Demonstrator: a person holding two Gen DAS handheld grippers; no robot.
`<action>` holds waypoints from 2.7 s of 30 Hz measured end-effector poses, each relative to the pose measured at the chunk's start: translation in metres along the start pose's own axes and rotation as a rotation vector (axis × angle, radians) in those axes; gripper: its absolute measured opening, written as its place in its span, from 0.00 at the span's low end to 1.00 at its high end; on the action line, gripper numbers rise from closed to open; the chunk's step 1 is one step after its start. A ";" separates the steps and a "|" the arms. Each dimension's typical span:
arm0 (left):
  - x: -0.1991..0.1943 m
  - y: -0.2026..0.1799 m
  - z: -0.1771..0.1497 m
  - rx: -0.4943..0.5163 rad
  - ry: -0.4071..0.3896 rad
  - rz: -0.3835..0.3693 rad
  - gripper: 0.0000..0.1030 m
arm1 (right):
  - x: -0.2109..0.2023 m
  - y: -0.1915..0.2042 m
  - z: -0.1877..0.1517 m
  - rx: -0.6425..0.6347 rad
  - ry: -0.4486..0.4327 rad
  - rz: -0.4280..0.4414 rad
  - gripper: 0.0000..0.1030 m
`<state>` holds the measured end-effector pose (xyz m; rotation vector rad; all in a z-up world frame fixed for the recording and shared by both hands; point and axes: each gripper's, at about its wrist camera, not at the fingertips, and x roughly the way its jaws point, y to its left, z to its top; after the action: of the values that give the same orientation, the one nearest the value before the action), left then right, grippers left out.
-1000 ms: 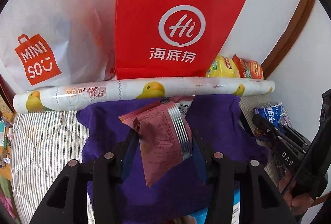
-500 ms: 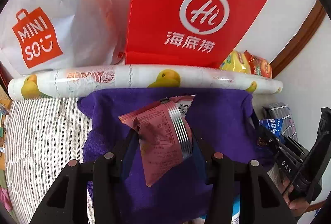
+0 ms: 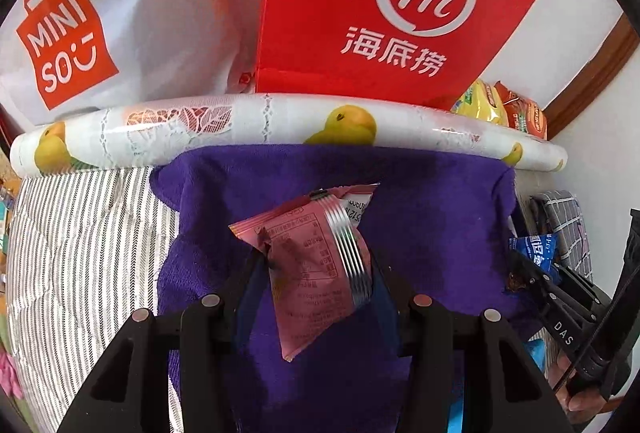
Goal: Organize snacks
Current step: 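Carry both packs over the purple towel with both grippers, then open both grippers to drop the packs onto the purple towel, then grasp the green chip bag with the right gripper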
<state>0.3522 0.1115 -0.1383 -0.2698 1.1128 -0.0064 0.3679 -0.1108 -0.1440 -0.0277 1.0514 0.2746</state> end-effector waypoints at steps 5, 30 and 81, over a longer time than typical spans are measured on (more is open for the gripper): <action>0.007 -0.001 -0.001 0.001 0.014 0.001 0.46 | 0.006 -0.001 -0.002 0.012 0.022 0.007 0.20; 0.006 -0.013 0.001 0.038 0.026 0.001 0.53 | -0.017 0.006 0.006 -0.023 -0.057 0.044 0.61; -0.149 -0.028 -0.113 0.093 -0.104 -0.018 0.61 | -0.165 0.012 -0.166 0.027 -0.085 0.005 0.68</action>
<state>0.1894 0.0816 -0.0475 -0.1950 1.0034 -0.0589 0.1466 -0.1589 -0.0838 0.0108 0.9704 0.2642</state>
